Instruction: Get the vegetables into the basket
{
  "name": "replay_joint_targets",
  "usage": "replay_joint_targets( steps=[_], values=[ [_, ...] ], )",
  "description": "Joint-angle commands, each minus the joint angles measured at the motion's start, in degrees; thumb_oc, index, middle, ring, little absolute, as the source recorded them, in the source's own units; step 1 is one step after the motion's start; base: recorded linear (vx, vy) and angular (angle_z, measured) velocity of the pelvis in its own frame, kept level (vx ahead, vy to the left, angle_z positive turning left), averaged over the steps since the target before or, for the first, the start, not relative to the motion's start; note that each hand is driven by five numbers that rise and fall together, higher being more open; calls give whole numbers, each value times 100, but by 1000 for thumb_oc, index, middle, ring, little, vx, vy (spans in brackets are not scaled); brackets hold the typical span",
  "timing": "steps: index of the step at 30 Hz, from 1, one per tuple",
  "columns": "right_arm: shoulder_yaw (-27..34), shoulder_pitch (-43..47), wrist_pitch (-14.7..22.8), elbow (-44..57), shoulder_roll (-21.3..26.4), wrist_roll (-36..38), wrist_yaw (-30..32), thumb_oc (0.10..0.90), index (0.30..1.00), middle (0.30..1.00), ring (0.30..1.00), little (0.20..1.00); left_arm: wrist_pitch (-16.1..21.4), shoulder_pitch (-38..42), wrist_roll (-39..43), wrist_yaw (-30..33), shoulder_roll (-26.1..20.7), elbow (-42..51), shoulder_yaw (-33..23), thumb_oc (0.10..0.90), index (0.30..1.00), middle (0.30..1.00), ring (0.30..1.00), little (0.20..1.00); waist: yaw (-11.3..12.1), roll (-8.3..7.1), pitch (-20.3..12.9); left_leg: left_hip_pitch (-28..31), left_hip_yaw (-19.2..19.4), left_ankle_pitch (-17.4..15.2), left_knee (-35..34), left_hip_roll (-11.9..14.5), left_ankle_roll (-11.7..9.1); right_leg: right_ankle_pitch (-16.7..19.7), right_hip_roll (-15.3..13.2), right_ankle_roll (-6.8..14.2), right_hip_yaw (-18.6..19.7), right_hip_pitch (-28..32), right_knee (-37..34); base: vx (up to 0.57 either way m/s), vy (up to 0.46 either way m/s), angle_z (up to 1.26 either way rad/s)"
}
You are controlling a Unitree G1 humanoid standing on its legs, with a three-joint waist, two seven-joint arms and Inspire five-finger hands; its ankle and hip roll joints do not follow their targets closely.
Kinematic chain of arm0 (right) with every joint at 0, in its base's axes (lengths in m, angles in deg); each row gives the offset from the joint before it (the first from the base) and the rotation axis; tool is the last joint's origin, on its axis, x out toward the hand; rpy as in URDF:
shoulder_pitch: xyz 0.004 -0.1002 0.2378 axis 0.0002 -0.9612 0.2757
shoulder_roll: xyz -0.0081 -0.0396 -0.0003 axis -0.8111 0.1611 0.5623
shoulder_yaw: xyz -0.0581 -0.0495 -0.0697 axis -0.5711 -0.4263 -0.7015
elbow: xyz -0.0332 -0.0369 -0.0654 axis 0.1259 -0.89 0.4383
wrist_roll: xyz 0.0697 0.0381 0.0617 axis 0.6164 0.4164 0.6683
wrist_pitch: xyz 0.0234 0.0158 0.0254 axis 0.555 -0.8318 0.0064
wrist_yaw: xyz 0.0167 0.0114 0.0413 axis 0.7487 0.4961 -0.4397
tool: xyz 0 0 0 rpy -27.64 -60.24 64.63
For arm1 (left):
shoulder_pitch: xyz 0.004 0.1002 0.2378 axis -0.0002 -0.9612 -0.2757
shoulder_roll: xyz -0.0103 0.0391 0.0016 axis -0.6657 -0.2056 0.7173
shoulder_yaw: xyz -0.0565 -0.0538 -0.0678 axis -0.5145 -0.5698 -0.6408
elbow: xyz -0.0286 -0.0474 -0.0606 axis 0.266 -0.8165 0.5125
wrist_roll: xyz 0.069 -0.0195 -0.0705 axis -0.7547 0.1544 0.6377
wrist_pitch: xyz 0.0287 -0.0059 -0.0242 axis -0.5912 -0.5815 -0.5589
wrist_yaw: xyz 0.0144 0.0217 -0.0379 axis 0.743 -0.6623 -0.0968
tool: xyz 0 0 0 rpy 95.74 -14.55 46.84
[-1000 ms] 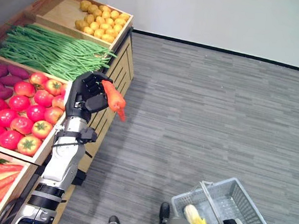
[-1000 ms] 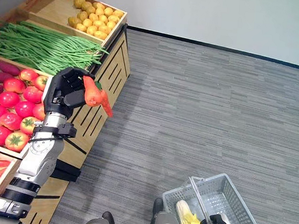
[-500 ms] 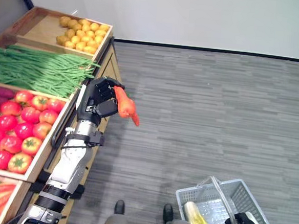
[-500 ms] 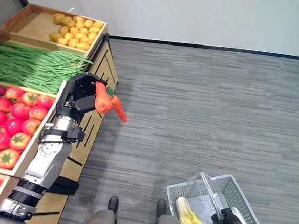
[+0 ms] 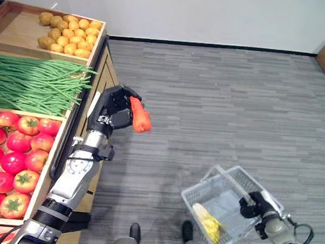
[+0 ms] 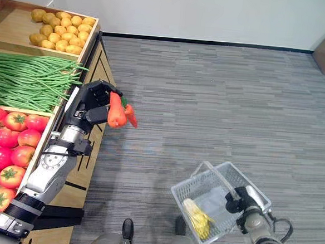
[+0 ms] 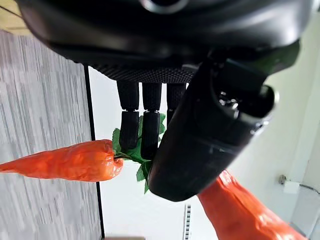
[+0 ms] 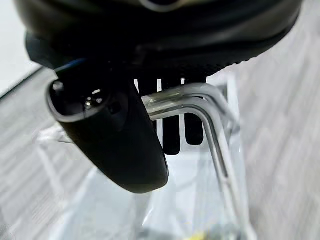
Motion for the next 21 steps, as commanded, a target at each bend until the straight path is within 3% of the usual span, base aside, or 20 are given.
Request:
replay_joint_targets(
  steps=[1, 7, 11, 21],
  values=[
    [-535, 1089, 464, 1687, 795, 74, 268, 400, 300, 300, 300, 300, 396, 859, 187, -432, -81, 482, 580, 400, 300, 300, 300, 300, 21, -226, -593, -94, 99, -19, 1, 328, -367, 148, -166, 277, -323, -112, 151, -2, -58, -3],
    [-858, 1609, 551, 2420, 727, 199, 136, 400, 300, 300, 300, 300, 284, 1089, 131, -648, -34, 368, 1095, 400, 300, 300, 300, 300, -40, -164, -708, -28, 78, 2, 1, 398, -436, 147, -111, 234, -411, 71, 3, 12, -50, -5],
    [-1076, 2194, 528, 2455, 425, 317, 217, 400, 300, 300, 300, 300, 187, 1318, 74, -654, 193, 253, 1414, 400, 300, 300, 300, 300, -70, -88, -765, -14, 110, 13, 1, 435, -468, 199, -67, 223, -437, 152, -135, 2, -38, 0],
    [-1241, 2706, 475, 2549, 121, 378, 361, 400, 300, 300, 300, 300, 37, 1762, -272, -575, 717, -278, 2030, 400, 300, 300, 300, 300, -144, 1, -807, -52, 178, 11, 1, 458, -490, 268, -50, 232, -412, 144, -223, -1, -3, 0]
  ],
)
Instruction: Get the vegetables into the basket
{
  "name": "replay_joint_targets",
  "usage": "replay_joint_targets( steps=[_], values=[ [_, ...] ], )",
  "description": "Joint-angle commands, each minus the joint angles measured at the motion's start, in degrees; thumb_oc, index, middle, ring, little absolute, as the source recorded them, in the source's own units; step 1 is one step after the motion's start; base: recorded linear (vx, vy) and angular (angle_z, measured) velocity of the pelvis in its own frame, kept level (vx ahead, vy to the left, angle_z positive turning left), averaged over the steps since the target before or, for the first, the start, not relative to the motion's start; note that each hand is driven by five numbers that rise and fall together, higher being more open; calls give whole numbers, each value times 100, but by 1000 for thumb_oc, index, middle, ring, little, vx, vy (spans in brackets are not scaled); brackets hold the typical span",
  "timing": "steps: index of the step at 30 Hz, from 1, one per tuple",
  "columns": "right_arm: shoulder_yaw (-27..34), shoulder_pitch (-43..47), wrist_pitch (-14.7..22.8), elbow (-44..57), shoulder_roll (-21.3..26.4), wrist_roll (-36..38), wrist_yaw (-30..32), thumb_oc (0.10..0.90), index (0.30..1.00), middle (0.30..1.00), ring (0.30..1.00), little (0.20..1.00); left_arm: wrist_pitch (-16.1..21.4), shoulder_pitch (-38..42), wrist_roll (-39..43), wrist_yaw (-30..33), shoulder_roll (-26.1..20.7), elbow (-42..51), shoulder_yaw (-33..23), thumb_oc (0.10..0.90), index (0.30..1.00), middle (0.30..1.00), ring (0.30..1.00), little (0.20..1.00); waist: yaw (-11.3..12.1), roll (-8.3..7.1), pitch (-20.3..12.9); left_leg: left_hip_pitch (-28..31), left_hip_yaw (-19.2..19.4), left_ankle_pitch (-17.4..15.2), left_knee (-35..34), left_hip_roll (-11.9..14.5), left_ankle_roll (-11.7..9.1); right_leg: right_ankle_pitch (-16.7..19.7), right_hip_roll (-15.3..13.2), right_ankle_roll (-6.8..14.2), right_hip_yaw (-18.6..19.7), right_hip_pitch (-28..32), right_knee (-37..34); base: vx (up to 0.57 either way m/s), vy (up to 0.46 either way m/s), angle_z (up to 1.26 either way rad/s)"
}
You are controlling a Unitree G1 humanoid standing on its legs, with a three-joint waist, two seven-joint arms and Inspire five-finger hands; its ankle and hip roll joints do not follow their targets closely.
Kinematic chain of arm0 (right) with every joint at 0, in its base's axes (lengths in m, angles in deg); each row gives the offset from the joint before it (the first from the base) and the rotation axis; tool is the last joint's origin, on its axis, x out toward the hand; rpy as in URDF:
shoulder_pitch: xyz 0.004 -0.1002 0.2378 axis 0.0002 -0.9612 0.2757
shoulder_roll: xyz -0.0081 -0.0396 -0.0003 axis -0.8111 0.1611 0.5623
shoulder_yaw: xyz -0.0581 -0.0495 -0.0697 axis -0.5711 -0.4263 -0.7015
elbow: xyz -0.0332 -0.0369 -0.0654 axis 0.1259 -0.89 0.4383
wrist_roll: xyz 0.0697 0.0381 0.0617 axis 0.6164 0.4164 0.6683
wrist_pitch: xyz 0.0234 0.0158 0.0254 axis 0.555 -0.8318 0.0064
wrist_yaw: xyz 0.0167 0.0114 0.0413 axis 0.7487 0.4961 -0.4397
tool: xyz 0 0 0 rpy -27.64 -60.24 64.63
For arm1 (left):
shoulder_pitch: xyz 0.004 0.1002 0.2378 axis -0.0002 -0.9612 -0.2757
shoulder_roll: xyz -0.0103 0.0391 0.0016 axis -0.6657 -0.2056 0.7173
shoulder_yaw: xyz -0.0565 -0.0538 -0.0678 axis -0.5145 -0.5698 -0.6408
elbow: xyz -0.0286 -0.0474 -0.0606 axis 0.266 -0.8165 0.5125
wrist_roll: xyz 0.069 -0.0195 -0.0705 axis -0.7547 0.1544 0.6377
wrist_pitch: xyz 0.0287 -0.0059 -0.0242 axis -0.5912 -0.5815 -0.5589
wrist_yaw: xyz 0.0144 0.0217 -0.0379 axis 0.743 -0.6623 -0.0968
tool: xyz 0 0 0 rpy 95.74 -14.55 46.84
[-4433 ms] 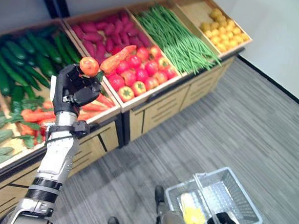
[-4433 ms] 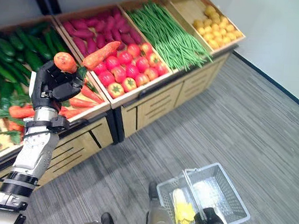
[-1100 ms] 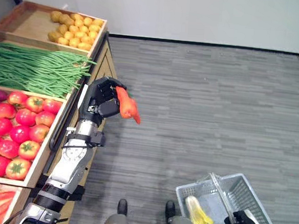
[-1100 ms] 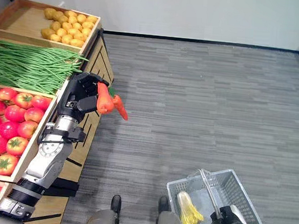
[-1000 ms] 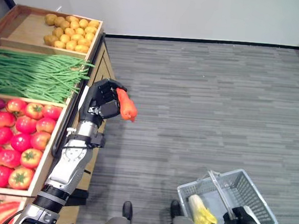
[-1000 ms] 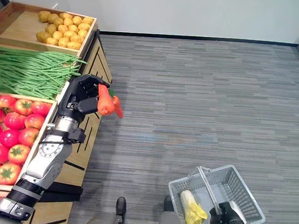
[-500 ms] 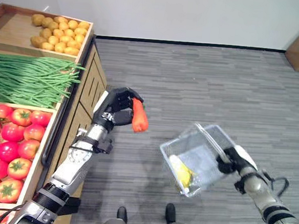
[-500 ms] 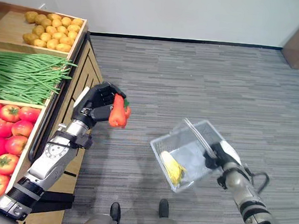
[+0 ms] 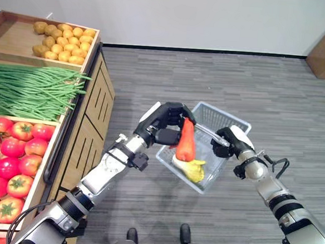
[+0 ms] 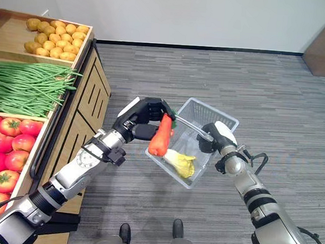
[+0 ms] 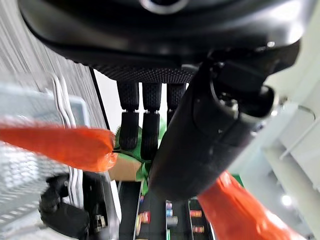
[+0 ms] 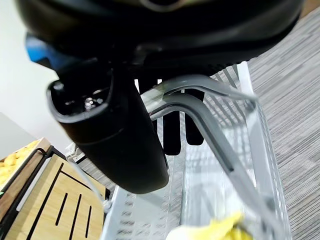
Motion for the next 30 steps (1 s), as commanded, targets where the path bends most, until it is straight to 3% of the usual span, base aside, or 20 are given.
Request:
replay_joint_targets(
  steps=[1, 7, 15, 24, 30],
  values=[
    [91, 1172, 482, 487, -35, 408, 520, 400, 300, 300, 300, 300, 358, 670, -301, 75, 377, -420, 215, 400, 300, 300, 300, 300, -3, -160, -712, -148, 126, -31, 0, 304, -389, 96, -193, 315, -395, -26, 41, 12, 9, -3],
    [144, 1063, 532, 1142, -186, 525, 486, 400, 300, 300, 300, 300, 244, 688, -714, 111, 604, -904, 439, 400, 300, 300, 300, 300, -76, -150, -733, -127, 185, -53, 0, 292, -373, 123, -205, 334, -345, -54, 48, 4, 5, -10],
    [340, 596, 737, 2308, -333, 869, 319, 400, 300, 300, 300, 300, 215, 596, -1845, 271, 739, -1732, 630, 400, 300, 300, 300, 300, -160, -157, -734, -100, 289, -92, 0, 274, -354, 166, -220, 368, -273, -120, 68, 5, 11, -8],
    [339, -35, 963, 3494, -500, 1539, -62, 400, 300, 300, 300, 300, 71, 519, -3213, 792, 829, -2889, 403, 400, 300, 300, 300, 300, -215, -198, -741, -78, 393, -91, 0, 293, -368, 170, -209, 378, -220, -170, 110, 1, 2, 0],
    [152, -213, 1022, 4022, -525, 1762, -266, 400, 300, 300, 300, 300, -72, 493, -3686, 1084, 884, -3577, 150, 400, 300, 300, 300, 300, -226, -213, -742, -52, 431, -77, 0, 316, -395, 171, -192, 371, -232, -161, 111, 3, -4, -2]
  ],
)
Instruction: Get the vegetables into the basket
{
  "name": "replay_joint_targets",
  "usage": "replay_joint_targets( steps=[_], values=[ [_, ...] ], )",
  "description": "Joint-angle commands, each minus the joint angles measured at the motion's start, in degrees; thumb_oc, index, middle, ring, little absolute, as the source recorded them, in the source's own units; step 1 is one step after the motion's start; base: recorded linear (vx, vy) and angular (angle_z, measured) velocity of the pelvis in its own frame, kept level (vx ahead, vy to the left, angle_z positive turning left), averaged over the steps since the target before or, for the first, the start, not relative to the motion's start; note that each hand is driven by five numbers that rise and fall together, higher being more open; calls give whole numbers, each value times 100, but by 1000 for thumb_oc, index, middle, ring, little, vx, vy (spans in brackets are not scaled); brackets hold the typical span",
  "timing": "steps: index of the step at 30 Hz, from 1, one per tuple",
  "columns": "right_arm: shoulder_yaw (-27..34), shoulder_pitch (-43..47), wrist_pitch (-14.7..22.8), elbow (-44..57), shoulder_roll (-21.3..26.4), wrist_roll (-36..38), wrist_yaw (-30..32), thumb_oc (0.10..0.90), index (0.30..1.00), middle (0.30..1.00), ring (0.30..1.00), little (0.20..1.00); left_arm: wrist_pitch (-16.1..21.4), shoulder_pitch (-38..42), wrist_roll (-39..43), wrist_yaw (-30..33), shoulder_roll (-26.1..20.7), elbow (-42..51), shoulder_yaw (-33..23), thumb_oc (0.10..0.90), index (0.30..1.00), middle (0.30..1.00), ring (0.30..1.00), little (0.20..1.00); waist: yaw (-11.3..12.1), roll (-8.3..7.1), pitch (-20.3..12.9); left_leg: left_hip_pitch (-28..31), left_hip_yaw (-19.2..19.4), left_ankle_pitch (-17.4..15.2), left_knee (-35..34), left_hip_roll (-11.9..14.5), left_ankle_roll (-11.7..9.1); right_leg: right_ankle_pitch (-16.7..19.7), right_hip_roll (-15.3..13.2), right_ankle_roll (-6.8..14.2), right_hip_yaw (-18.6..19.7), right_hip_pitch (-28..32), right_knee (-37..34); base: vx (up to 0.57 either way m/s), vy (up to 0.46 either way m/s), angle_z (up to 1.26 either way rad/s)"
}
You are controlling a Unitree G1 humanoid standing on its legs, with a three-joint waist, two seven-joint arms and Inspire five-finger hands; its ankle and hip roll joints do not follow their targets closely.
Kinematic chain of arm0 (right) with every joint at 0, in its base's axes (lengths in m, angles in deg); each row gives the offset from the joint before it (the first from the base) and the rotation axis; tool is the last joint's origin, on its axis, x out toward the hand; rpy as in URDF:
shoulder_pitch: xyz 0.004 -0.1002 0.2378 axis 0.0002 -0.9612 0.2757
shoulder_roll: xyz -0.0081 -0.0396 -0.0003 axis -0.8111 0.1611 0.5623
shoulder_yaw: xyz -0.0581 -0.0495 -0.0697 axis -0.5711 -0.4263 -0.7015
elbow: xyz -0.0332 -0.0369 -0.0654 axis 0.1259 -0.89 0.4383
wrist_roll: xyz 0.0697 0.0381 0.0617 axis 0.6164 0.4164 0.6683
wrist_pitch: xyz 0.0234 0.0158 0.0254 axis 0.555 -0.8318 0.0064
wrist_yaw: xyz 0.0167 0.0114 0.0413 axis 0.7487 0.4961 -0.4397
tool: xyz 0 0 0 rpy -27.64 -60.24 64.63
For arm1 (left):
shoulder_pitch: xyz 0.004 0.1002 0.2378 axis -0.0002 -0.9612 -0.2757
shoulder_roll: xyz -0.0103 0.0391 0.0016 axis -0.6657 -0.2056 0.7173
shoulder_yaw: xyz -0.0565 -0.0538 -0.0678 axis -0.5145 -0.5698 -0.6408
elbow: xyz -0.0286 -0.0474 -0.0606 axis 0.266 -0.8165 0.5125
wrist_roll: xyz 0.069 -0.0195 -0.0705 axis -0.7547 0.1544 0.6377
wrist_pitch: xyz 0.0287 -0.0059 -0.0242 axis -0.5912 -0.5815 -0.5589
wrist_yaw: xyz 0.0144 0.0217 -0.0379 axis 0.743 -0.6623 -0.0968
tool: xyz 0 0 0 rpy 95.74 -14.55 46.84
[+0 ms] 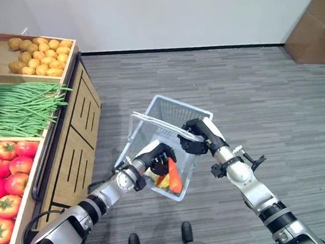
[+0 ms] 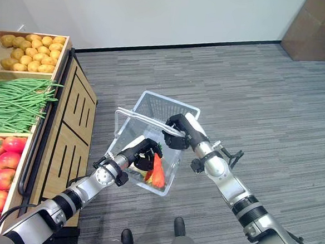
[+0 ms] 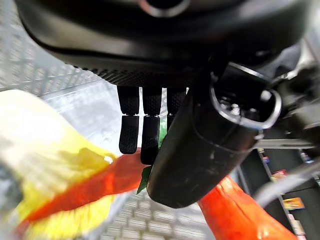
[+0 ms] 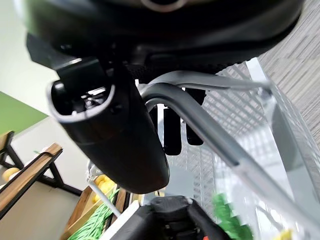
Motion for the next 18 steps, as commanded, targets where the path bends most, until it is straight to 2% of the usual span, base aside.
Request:
replay_joint_targets(
  steps=[1, 5, 6, 7, 13, 16, 18],
  values=[
    [306, 381, 1108, 1267, -341, 749, 101, 400, 300, 300, 300, 300, 224, 484, -359, 626, 189, -666, -238, 400, 300, 300, 300, 300, 136, -344, -664, -48, 127, -51, 2, 183, -349, 112, -345, 437, -452, 6, 107, 5, -9, -8],
    [218, 280, 1094, 1525, -287, 769, 43, 400, 300, 300, 300, 300, 32, 418, -435, 842, 277, -1107, -486, 400, 300, 300, 300, 300, 126, -340, -662, -32, 153, -35, 2, 212, -366, 110, -332, 429, -453, 7, 103, 2, -8, -8],
    [207, 250, 1072, 1581, -264, 736, 58, 400, 300, 300, 300, 300, -139, 401, -533, 996, 332, -1364, -617, 824, 893, 893, 893, 893, 132, -345, -653, -30, 156, -28, 2, 219, -371, 113, -326, 422, -451, 7, 102, -2, -15, -3],
    [177, 243, 1056, 1593, -232, 686, 70, 400, 300, 300, 300, 300, -240, 415, -688, 1077, 347, -1516, -664, 900, 1000, 1000, 1000, 1000, 134, -348, -652, -34, 159, -23, 2, 222, -374, 120, -321, 422, -456, 5, 100, 0, 0, 0],
    [283, 81, 952, 1546, -60, 429, 191, 400, 300, 300, 300, 300, -521, 450, -1011, 1322, 428, -1645, -852, 900, 1000, 1000, 1000, 1000, 160, -332, -626, -55, 100, -15, 2, 232, -387, 98, -312, 398, -517, 30, 107, 2, -6, -2],
    [393, -30, 902, 1424, 5, 274, 221, 400, 300, 300, 300, 300, -484, 394, -1055, 1258, 377, -1395, -815, 900, 1000, 1000, 1000, 1000, 168, -323, -612, -67, 62, -19, 2, 235, -385, 75, -321, 388, -557, 45, 117, 4, 0, 1],
    [547, -204, 854, 1215, 76, 190, 197, 400, 300, 300, 300, 300, -325, 245, -932, 1079, 257, -841, -778, 900, 1000, 1000, 1000, 1000, 191, -314, -596, -59, 31, -25, 2, 235, -375, 43, -325, 372, -584, 77, 122, 27, -5, 3]
  ],
)
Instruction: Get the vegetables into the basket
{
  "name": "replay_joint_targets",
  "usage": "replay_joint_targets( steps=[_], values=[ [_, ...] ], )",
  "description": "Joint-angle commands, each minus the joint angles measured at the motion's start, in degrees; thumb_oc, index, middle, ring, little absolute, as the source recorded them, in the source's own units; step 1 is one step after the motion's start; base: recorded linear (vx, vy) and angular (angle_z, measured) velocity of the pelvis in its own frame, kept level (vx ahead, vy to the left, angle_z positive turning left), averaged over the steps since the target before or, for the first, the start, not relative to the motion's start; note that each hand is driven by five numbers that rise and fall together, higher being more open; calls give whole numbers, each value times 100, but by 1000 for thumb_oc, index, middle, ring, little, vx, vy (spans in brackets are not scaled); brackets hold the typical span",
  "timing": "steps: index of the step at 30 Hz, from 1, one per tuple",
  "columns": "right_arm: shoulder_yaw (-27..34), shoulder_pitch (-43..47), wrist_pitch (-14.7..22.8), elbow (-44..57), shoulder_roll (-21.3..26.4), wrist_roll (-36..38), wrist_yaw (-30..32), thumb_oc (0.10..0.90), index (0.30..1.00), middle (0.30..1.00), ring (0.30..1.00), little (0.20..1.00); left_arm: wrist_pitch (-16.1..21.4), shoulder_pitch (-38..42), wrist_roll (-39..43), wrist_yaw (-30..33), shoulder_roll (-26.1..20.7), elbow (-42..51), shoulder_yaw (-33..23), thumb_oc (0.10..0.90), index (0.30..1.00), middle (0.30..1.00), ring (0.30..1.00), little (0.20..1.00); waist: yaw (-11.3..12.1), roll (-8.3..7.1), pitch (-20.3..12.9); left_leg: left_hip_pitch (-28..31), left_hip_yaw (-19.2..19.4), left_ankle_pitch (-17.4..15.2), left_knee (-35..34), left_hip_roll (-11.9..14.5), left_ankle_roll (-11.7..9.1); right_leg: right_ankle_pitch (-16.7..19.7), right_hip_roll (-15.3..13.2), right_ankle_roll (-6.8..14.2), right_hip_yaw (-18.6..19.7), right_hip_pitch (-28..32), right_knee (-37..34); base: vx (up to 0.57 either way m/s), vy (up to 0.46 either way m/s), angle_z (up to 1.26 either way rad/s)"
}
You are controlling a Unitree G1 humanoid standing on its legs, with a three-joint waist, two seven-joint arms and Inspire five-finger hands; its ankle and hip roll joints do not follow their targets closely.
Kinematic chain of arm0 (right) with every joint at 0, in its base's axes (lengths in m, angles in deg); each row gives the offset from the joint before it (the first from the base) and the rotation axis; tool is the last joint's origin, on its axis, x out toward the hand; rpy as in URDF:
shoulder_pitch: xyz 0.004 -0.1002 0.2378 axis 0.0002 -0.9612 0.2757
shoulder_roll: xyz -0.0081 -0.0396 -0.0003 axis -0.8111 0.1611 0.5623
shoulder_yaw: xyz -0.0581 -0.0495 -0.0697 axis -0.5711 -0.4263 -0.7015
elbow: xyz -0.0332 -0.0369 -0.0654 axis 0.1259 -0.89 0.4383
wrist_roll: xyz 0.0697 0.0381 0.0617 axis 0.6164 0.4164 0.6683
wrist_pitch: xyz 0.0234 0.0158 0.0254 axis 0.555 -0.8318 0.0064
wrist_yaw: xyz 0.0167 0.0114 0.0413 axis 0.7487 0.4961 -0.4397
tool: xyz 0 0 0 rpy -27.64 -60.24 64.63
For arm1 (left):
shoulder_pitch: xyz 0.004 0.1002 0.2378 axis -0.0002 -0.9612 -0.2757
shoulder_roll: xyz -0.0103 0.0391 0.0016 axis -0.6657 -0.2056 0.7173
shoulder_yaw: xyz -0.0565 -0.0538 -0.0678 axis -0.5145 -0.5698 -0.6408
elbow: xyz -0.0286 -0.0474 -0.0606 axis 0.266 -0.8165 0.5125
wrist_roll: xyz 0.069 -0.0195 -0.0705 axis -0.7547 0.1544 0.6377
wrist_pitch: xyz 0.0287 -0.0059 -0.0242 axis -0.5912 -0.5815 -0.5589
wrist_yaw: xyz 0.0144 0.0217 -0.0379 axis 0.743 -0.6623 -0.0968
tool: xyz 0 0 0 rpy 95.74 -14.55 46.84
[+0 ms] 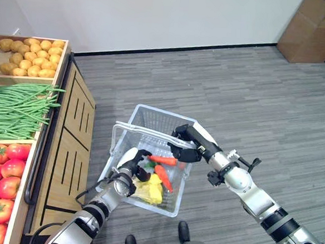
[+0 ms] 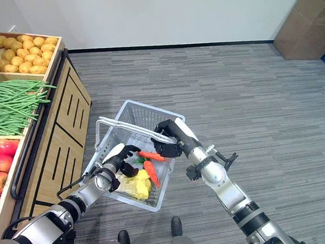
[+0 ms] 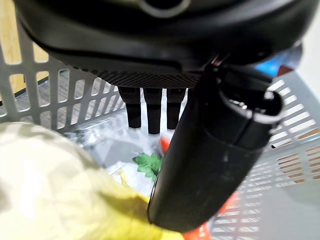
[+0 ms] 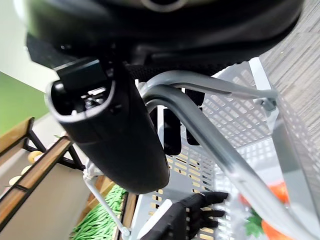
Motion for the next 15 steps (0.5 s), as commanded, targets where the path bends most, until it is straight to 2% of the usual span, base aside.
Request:
replay_joint_targets(
  steps=[1, 3, 4, 6, 9, 12, 15],
  values=[
    [849, 56, 791, 415, -188, -7, 420, 400, 300, 300, 300, 300, 468, 328, 100, 126, -357, 475, 69, 900, 1000, 1000, 1000, 1000, 213, -282, -596, -100, -140, -29, 2, 130, -362, 43, -421, 363, -604, 96, 133, 0, 0, 0],
    [921, -31, 791, 307, -202, -42, 436, 400, 300, 300, 300, 300, 505, 213, 216, 72, -420, 720, 56, 900, 1000, 1000, 1000, 1000, 232, -287, -598, -93, -160, -33, 2, 133, -356, 23, -417, 355, -606, 106, 147, 29, -7, 10],
    [1134, -308, 741, -177, -227, -162, 493, 400, 300, 300, 300, 300, 707, -156, 619, -292, -609, 1521, 105, 900, 1000, 1000, 1000, 1000, 280, -280, -586, -67, -205, -42, 2, 120, -339, -18, -414, 341, -622, 131, 183, 43, -5, 12],
    [1213, -381, 724, -303, -237, -196, 494, 400, 300, 300, 300, 300, 761, -259, 711, -466, -720, 1817, 138, 900, 1000, 1000, 1000, 1000, 292, -280, -586, -61, -219, -48, 2, 114, -334, -32, -416, 340, -631, 140, 191, 31, -1, 13],
    [1532, -775, 691, -1202, -286, -558, 611, 400, 300, 300, 300, 300, 1122, -821, 1503, -1199, -1251, 3081, 246, 900, 1000, 1000, 1000, 1000, 367, -256, -600, -34, -290, -66, 2, 95, -320, -104, -416, 326, -670, 192, 230, 37, 0, 12],
    [1657, -896, 692, -2152, -470, -533, 726, 400, 300, 300, 300, 300, 1282, -1111, 2287, -1716, -1521, 3521, 407, 900, 1000, 1000, 1000, 1000, 407, -233, -595, -33, -346, -69, 2, 94, -319, -150, -412, 304, -695, 214, 251, 15, -3, 5],
    [1643, -925, 679, -3311, -618, -680, 801, 400, 300, 300, 300, 300, 1263, -1488, 2676, -1996, -1598, 3112, 391, 900, 1000, 1000, 1000, 1000, 451, -226, -602, -16, -378, -70, 2, 82, -321, -176, -405, 285, -697, 226, 269, 15, -6, 2]
  ],
)
